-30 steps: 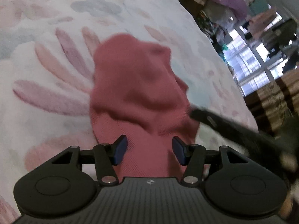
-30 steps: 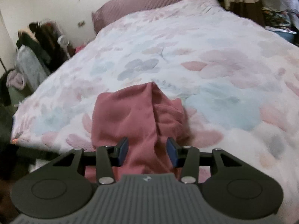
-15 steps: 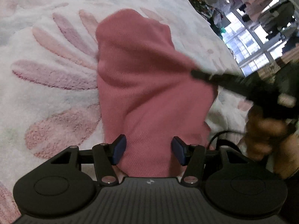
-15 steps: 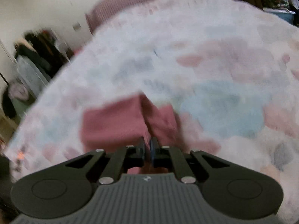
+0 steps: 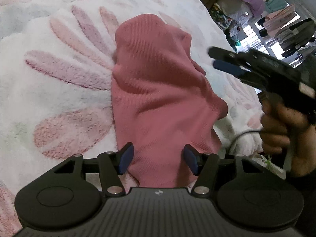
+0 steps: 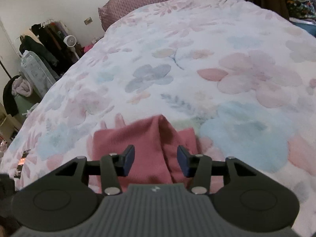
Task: Fold small clothes
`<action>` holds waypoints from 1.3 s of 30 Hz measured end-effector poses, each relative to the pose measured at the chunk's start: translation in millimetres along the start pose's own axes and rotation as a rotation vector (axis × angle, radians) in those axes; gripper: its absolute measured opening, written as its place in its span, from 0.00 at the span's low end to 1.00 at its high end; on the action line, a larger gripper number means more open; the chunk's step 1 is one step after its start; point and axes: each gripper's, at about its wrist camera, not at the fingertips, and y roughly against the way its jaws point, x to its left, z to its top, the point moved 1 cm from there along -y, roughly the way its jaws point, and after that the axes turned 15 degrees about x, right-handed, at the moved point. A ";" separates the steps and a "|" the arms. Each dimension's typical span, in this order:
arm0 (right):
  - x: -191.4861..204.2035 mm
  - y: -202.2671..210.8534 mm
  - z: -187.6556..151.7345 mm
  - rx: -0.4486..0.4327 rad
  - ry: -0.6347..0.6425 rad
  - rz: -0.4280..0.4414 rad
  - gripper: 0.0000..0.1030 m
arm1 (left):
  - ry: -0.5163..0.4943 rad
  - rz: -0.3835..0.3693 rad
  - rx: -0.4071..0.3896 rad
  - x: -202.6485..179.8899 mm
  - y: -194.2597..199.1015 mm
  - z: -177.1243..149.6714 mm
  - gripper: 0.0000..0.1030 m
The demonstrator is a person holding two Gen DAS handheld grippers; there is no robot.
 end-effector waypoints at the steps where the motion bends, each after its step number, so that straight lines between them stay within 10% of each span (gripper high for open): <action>1: 0.6 -5.7 3.7 0.015 0.005 0.007 0.47 | -0.001 0.001 0.000 -0.1 -0.5 0.2 0.67; 4: -5.5 -31.2 11.7 0.067 -0.020 0.033 0.41 | 0.001 0.003 0.003 -0.6 -0.8 -0.7 0.68; 6: -11.2 -44.0 12.7 0.097 -0.044 0.076 0.00 | 0.002 0.006 0.004 -1.6 0.6 -2.5 0.68; 19: -31.1 -6.0 19.3 -0.057 -0.115 0.088 0.00 | -0.024 -0.009 -0.015 -6.5 2.7 -2.6 0.68; 26: -37.0 -38.8 13.2 0.079 -0.120 0.047 0.02 | -0.022 0.017 -0.005 -5.4 0.2 -3.6 0.68; 28: -38.3 -35.9 12.8 0.065 -0.147 0.118 0.08 | -0.019 0.018 -0.002 -4.1 -0.1 -2.9 0.68; 30: -42.3 -29.1 16.4 0.023 -0.182 0.169 0.39 | -0.019 0.016 0.000 -3.6 0.3 -1.6 0.68; 33: -45.3 -26.3 27.1 -0.010 -0.190 0.182 0.43 | -0.023 0.021 -0.001 -4.3 0.2 -1.3 0.69; 37: -40.8 -43.6 42.6 0.060 -0.152 0.234 0.42 | -0.017 0.018 0.000 -5.3 0.6 -1.9 0.68; 38: -37.0 -49.7 43.6 0.082 -0.134 0.236 0.37 | -0.017 0.017 0.000 -4.3 1.0 -1.7 0.68; 39: -31.7 -55.2 43.3 0.098 -0.108 0.231 0.10 | -0.017 0.017 0.000 -4.0 1.5 -1.6 0.68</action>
